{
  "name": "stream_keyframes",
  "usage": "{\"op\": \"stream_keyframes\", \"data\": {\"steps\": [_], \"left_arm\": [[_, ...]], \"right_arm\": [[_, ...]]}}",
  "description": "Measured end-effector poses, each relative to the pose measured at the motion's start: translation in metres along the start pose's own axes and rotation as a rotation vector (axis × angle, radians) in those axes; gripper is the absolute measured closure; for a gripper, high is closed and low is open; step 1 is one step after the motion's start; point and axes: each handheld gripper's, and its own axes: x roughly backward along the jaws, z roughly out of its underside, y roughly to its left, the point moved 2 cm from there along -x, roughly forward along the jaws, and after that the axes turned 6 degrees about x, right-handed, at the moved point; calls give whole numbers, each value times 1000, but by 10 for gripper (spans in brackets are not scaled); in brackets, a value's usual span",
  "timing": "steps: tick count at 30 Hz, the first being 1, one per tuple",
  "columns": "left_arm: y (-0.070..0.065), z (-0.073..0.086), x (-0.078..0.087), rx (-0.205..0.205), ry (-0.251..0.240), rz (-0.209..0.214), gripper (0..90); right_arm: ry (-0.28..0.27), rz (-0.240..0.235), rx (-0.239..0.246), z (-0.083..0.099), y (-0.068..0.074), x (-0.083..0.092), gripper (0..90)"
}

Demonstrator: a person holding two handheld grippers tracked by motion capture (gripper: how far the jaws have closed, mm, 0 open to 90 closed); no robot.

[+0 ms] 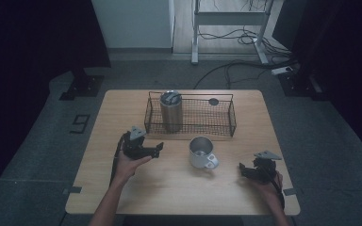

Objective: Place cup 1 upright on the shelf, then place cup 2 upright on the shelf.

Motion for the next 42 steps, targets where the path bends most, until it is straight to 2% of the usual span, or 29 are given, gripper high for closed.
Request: {"op": "stream_keyframes", "data": {"steps": [3,4,14,25,29,30,34,36,40,42], "left_arm": [[4,11,-1,2,17,-5,37],[6,20,-2,-3,31,-19,40],[10,42,-6,8,60,-32,47],[7,46,-9,1,75,-28,38],[7,48,-9,14,74,-26,39],[7,48,-9,19,74,-24,39],[3,49,-9,19,78,-11,41],[1,52,-12,19,86,9,42],[2,53,-13,5,90,2,47],[4,54,-12,3,91,-2,53]], "right_arm": [[0,0,0,0,0,0,125],[0,0,0,0,0,0,125],[0,-1,0,0,0,0,125],[-6,7,-2,1,0,2,133],[-24,1,-8,1,1,5,136],[-40,-14,-27,-1,1,8,137],[-64,-12,-37,-5,3,14,138],[-86,-13,-49,-11,6,20,139],[-95,-17,-66,-17,8,25,139],[-118,-28,-75,-26,12,32,139]]}}
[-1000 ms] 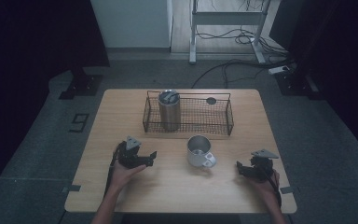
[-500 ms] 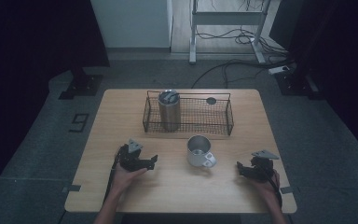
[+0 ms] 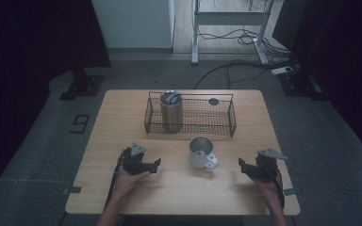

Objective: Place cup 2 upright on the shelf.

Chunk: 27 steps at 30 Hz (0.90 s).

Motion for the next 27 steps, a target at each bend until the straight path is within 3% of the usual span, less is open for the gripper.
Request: {"op": "stream_keyframes", "data": {"steps": [7,15,17,27], "left_arm": [[1,1,-1,-5,4,-12,58],[0,2,-4,-13,17,-13,57],[-1,3,-5,-14,25,-24,60],[-5,5,-6,-22,33,-27,59]], "right_arm": [[-29,-79,21,-15,19,6,135],[-70,-150,7,-17,31,13,133],[-108,-191,-14,-20,33,18,136],[-132,-251,5,-25,47,21,135]]}}
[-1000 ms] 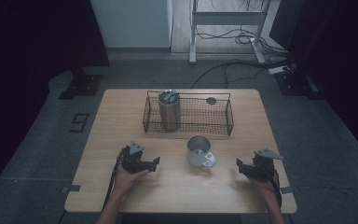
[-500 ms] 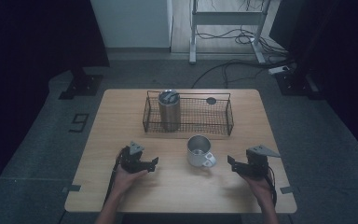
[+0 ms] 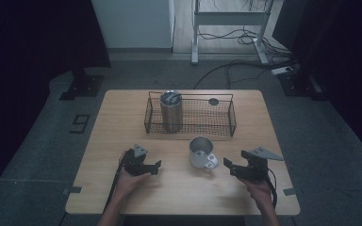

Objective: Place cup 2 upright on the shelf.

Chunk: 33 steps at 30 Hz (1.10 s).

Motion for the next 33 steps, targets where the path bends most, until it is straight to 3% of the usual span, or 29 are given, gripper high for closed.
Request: {"op": "stream_keyframes", "data": {"steps": [5,10,15,22,28,33], "left_arm": [[-4,1,0,-11,6,6,58],[-4,1,-2,-14,14,7,58],[-1,3,-3,-10,28,-4,65],[-1,6,-3,-6,46,-10,66],[-1,6,-1,-3,49,-10,68],[2,7,2,9,45,-11,69]], "right_arm": [[-39,-52,8,-4,15,-2,136],[-18,-86,60,-7,36,-10,121],[18,-102,89,-6,46,-26,81],[35,-75,134,-13,51,-38,52],[43,-87,151,-18,53,-47,39],[59,-65,166,-21,51,-57,29]]}}
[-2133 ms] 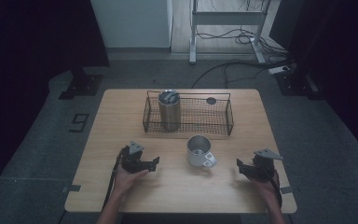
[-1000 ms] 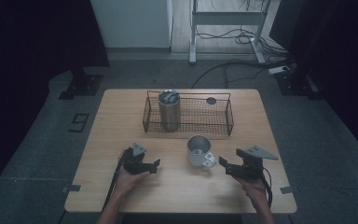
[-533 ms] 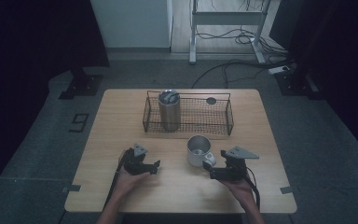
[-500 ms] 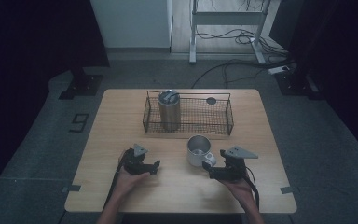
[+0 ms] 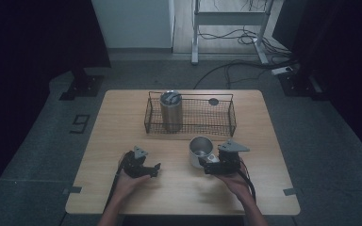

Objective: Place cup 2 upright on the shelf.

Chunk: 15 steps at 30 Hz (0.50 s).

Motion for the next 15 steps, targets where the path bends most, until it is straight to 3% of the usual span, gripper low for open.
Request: {"op": "stream_keyframes", "data": {"steps": [8,15], "left_arm": [[1,0,3,15,-16,24,69],[1,0,3,15,-19,27,70]], "right_arm": [[26,-13,50,-15,3,-21,0],[44,-14,59,-16,1,-30,0]]}}
